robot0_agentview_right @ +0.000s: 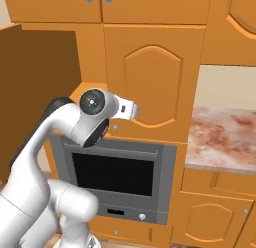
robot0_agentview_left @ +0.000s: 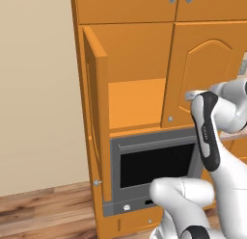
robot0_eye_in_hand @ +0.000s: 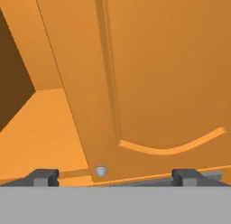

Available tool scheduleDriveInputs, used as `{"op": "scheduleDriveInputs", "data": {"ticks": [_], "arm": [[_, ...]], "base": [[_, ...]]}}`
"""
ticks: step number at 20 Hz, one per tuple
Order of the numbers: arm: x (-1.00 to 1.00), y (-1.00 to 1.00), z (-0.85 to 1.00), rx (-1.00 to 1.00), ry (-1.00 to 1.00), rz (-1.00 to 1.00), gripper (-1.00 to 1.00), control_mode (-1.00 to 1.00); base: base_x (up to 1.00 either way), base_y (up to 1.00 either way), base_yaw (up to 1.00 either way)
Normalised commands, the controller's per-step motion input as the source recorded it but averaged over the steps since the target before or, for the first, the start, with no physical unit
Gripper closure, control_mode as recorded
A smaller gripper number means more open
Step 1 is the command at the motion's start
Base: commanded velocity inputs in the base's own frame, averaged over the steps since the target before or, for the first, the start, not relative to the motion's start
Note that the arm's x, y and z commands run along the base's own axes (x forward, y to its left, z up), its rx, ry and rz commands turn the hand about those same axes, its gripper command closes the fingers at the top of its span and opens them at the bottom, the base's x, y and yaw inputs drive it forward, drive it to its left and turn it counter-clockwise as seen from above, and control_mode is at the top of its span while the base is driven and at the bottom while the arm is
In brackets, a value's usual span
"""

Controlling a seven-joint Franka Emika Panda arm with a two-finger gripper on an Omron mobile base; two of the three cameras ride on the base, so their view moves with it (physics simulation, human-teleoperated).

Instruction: Open the cabinet. Pick the sponge and place it next to the sink. Then close the cabinet.

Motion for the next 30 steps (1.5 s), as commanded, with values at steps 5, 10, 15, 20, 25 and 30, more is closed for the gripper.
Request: {"op": "scheduleDriveInputs", "data": {"ticks": [5,10,15,20,25,30], "arm": [[-0.95,0.0,-0.01,0.03,0.01,0.06,-1.0,-1.0],[-0.95,0.12,0.0,0.0,0.0,0.03,-1.0,-1.0],[-0.95,0.2,0.02,0.0,0.0,0.0,-1.0,-1.0],[-0.94,0.25,0.05,0.0,0.0,0.0,-1.0,-1.0],[-0.54,0.43,0.02,0.0,0.0,-0.04,-1.0,-1.0],[-0.62,0.39,0.01,0.0,-0.03,-0.07,-1.0,-1.0]], "base": [[0.0,0.0,0.0],[0.0,0.0,0.0],[0.0,0.0,0.0],[0.0,0.0,0.0],[0.0,0.0,0.0],[0.0,0.0,0.0]]}}
